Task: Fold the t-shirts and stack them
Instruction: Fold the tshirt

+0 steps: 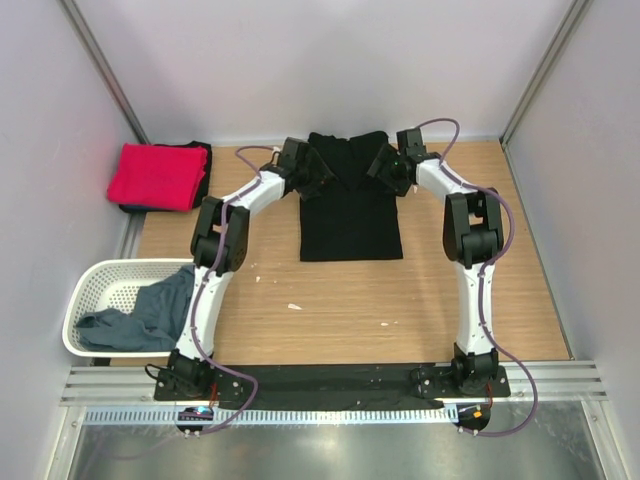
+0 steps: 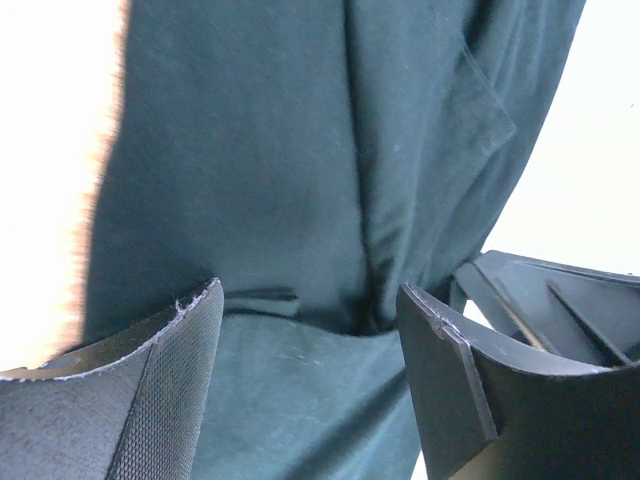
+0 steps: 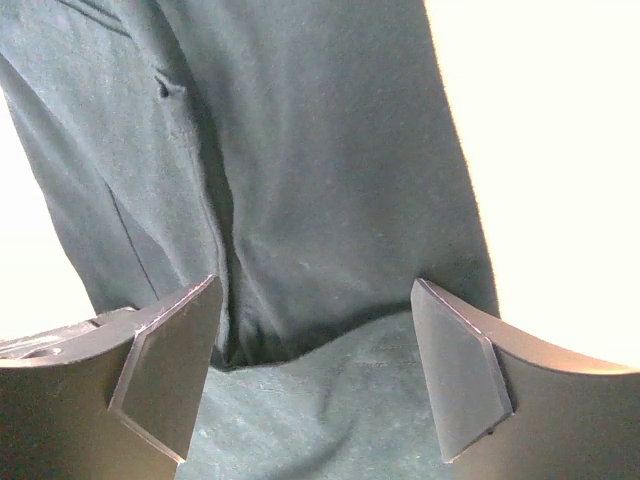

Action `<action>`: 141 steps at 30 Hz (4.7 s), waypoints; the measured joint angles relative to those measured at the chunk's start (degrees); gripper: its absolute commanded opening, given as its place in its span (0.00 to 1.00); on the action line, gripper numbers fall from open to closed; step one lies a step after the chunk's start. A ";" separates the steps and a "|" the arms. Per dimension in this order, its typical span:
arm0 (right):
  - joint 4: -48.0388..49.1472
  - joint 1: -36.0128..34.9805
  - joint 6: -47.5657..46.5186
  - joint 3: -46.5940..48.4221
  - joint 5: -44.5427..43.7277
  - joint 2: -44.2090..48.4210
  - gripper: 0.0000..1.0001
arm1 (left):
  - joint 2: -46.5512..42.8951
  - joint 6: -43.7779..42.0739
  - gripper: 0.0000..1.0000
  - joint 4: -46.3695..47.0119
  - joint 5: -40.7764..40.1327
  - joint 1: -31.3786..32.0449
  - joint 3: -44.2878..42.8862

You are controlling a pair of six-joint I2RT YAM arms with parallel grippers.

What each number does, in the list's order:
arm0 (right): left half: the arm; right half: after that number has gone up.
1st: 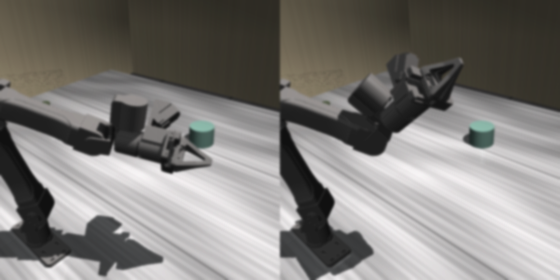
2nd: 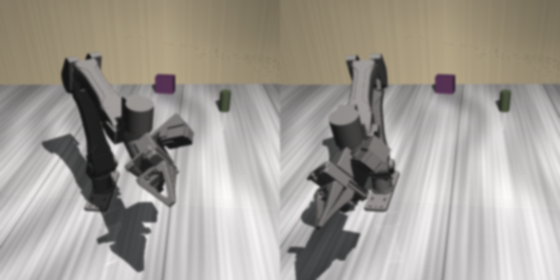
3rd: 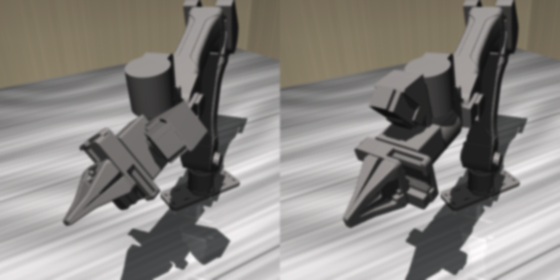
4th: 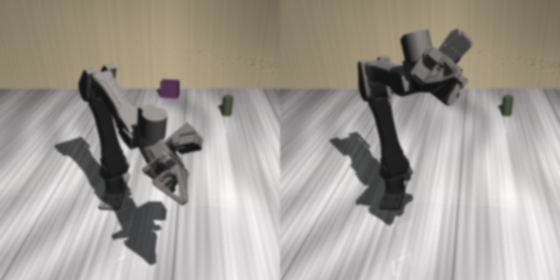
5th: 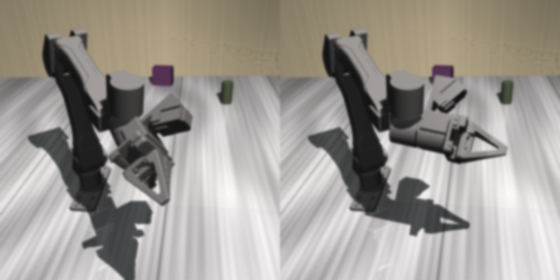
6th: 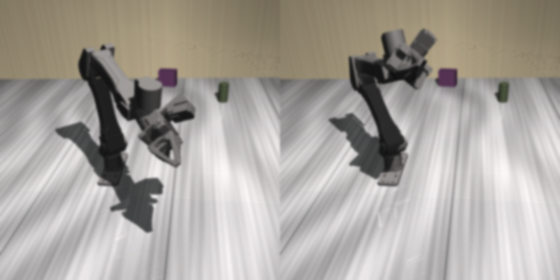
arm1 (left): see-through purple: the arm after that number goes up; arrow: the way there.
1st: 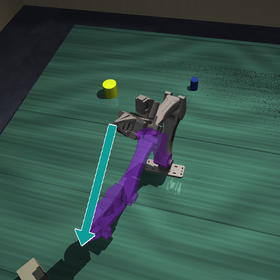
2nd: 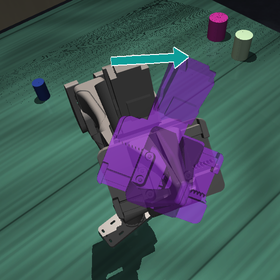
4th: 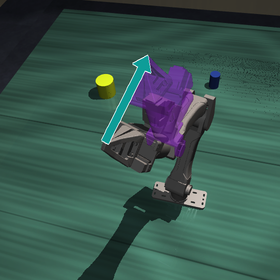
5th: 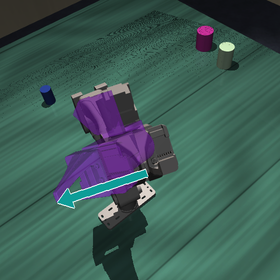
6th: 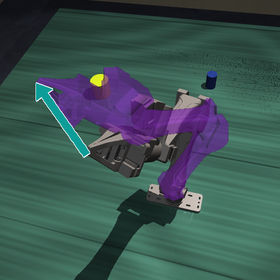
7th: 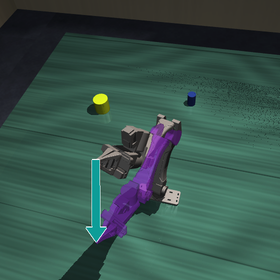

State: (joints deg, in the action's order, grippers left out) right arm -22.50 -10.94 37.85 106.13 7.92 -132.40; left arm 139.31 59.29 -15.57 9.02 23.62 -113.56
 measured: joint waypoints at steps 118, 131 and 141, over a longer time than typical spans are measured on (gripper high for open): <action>-11.80 -1.57 -11.30 -45.59 -4.17 33.33 0.63 | -33.79 0.70 0.22 -7.45 -4.87 7.39 48.89; -10.93 -1.53 -12.20 -45.16 -4.02 31.98 0.01 | -31.85 -3.02 0.00 -10.64 -5.75 7.45 45.59; -16.96 -2.10 -12.26 -50.97 -2.23 37.77 0.01 | -36.02 -8.81 0.00 -21.22 -4.96 8.44 45.64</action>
State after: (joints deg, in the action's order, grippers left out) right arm -39.46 -13.04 25.58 55.16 5.69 -94.63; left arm 103.28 50.48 -36.80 4.05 32.05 -67.92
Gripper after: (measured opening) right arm 0.044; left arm 0.008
